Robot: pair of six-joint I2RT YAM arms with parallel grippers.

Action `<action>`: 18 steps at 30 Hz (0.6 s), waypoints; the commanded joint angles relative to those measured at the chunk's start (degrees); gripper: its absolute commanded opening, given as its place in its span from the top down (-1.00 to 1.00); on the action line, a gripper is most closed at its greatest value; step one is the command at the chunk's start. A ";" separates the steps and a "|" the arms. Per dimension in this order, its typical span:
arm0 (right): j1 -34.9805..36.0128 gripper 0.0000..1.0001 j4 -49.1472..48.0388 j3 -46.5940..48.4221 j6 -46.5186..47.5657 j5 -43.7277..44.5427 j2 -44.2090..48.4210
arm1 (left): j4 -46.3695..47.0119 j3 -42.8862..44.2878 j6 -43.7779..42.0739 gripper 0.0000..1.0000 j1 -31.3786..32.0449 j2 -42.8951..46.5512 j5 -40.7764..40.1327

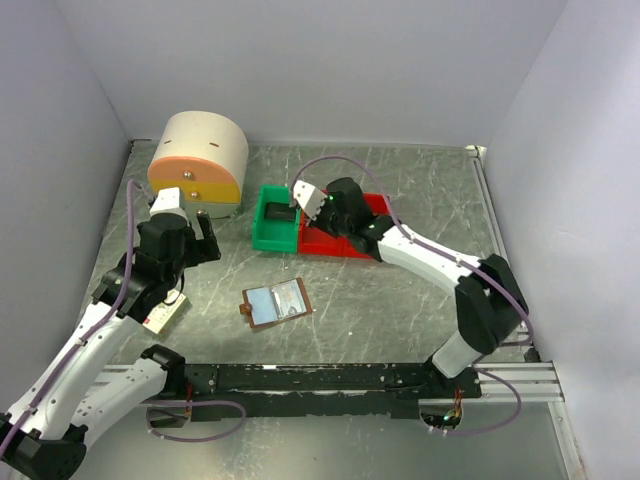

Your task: Take the credit cards out of the card holder

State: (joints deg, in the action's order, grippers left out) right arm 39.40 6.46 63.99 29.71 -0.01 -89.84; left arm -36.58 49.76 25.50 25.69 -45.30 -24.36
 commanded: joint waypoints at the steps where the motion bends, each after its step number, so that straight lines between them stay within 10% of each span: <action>1: -0.19 1.00 0.65 2.06 10.46 4.57 -4.12 | -0.79 -0.24 -0.51 -0.99 -0.29 0.13 -0.16; 18: -2.49 1.00 -8.14 5.09 21.51 5.73 -15.83 | -0.53 -0.76 -0.01 -0.99 -0.38 3.91 -3.32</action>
State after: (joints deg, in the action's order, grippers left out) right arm 38.11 1.74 67.00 48.56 4.38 -103.11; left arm -36.86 49.71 25.52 25.69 -42.76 -25.63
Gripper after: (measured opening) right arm 0.007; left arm 0.994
